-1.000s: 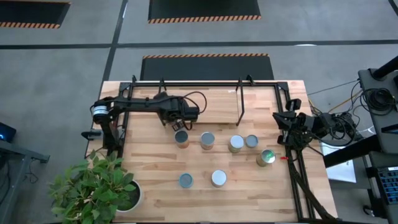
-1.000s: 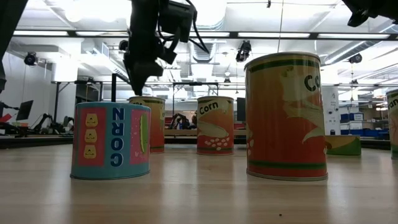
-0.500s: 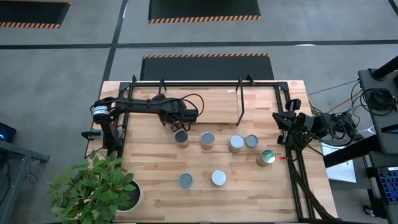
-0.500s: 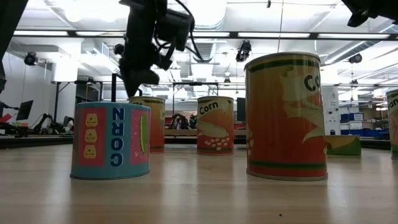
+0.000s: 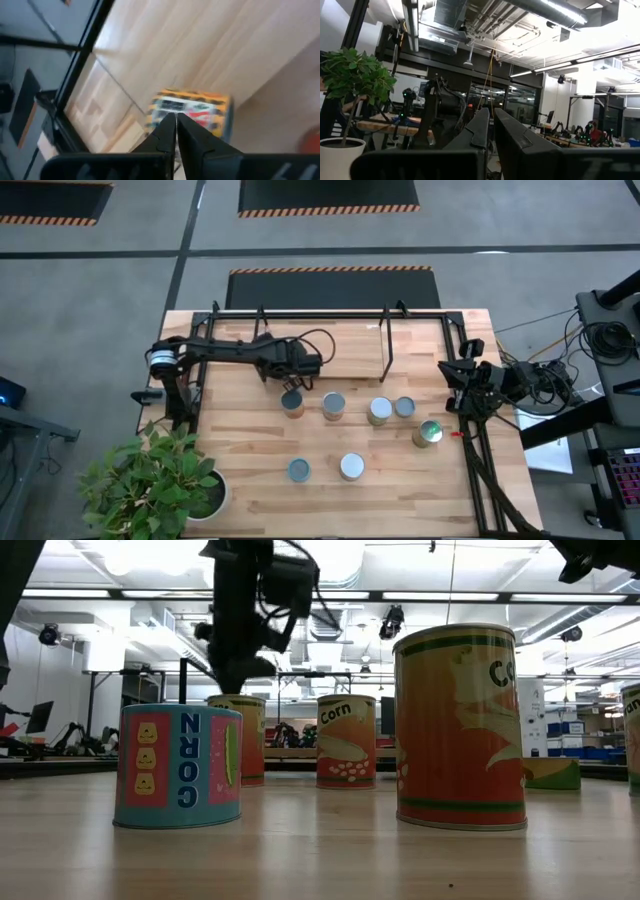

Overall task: Pick and place cans onto a shelf
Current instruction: Put the small yellow canned bean on the shelf

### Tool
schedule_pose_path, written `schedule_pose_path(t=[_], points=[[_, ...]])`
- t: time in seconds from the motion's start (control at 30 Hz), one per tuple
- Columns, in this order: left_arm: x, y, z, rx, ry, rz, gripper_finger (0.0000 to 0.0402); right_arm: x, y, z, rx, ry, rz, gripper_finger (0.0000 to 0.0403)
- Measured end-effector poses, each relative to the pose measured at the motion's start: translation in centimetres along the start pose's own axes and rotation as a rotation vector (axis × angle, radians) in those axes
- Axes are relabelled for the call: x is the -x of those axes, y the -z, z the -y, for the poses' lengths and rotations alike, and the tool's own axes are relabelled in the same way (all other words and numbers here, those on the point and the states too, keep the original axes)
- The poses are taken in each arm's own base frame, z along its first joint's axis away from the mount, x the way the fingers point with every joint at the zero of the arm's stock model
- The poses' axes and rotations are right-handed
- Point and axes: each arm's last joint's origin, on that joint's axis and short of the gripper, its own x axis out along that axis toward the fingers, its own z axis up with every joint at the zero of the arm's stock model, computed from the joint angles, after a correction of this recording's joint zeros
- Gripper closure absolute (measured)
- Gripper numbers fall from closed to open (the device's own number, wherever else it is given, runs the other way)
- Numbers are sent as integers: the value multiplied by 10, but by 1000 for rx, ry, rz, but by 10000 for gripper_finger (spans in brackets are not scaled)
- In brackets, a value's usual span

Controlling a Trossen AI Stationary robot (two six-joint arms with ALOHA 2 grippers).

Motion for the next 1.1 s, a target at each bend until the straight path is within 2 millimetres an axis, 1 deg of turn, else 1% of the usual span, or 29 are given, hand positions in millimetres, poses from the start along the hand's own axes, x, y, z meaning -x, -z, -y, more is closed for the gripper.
schedule_pose_path(t=[0.13, 0.23, 0.4, 0.5, 0.57, 0.67, 0.77, 0.83, 0.93, 1.0, 1.1], points=[[16, -11, -4, -17, 28, 54, 402, 0, 0, 0, 2, 0, 0, 385], [25, -15, -6, -47, 45, 80, 402, 0, 0, 0, 2, 0, -1, 385], [28, -14, -5, -148, 118, 47, 401, 0, 0, 0, 0, -1, -2, 385], [27, -13, -4, -168, 240, -6, 387, 0, 0, 0, 1, -1, -3, 385], [27, -12, -3, -174, 311, -34, 366, 0, 0, 0, 2, -1, -3, 385], [28, -12, -3, -191, 323, -35, 322, 0, 0, 0, 3, -2, -3, 385], [28, -12, -4, -198, 287, -23, 267, 0, 0, 0, 3, -1, -3, 385], [28, -12, -5, -198, 232, -4, 229, 0, 0, 0, 3, -2, -3, 385], [27, -12, -6, -196, 182, 12, 181, 0, 0, 0, 3, -2, -3, 385], [25, -11, -5, -197, 181, 12, 159, 0, 0, 0, 3, -1, -3, 385], [20, -8, 0, -199, 184, 17, 142, 0, 0, 0, 3, -2, -3, 385]])
